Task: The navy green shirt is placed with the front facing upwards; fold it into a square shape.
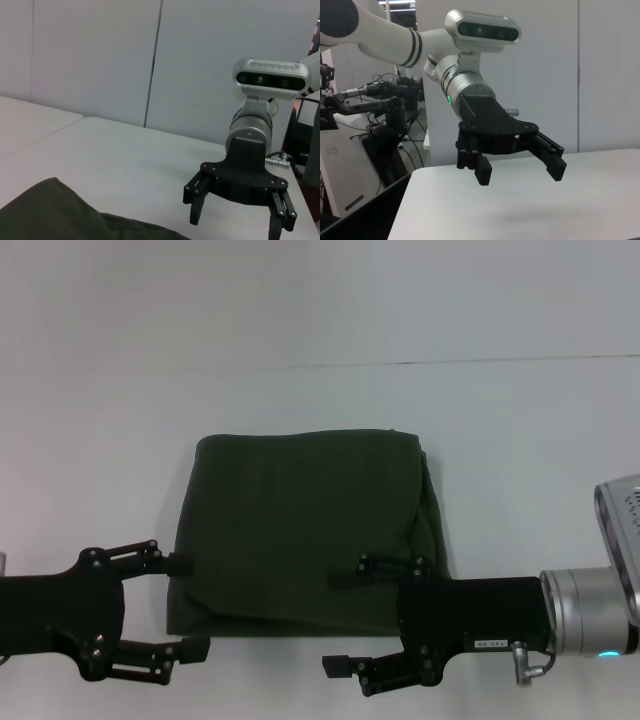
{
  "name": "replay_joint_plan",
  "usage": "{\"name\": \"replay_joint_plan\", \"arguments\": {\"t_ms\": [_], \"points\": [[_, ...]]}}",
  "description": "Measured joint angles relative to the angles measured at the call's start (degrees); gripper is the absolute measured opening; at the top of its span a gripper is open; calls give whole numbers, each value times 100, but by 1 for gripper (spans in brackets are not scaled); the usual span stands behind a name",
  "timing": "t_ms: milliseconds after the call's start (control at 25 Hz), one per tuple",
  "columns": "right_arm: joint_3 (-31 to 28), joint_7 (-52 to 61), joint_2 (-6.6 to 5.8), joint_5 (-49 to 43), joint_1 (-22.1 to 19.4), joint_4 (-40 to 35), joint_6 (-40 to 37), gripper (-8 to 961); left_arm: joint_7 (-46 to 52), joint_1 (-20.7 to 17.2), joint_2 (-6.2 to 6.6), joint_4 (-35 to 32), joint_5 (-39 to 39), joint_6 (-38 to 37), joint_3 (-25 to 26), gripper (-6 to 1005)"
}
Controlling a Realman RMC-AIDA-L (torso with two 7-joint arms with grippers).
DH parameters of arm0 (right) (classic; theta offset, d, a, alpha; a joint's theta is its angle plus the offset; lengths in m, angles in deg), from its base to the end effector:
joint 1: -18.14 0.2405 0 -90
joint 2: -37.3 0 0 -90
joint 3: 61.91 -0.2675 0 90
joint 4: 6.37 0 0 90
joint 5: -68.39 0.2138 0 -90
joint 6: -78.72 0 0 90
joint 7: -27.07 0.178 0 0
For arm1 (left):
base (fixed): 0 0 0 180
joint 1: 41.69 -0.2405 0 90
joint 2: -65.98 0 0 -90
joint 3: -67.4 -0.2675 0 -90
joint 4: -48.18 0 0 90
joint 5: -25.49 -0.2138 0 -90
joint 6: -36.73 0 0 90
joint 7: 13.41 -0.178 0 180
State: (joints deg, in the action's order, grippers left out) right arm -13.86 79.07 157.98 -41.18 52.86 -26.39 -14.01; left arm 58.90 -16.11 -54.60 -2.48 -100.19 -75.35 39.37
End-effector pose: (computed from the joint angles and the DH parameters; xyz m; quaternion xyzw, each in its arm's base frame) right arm 0.2218 0.3029 -0.1037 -0.9549 0.0452 0.2921 0.0289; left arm -0.2685 0.2871 0.0050 -0.9606 -0.1256 -0.2372 0.0716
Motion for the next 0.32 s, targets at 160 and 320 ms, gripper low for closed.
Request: {"name": "replay_joint_plan", "arguments": {"t_ms": [160, 320], "points": [[4, -2, -1, -1, 4, 10, 38, 918, -54, 0, -10, 22, -10, 2, -2, 940], [4, -3, -2, -3, 7, 23, 55, 918, -59, 0, -11, 23, -10, 19, -4, 940]]}}
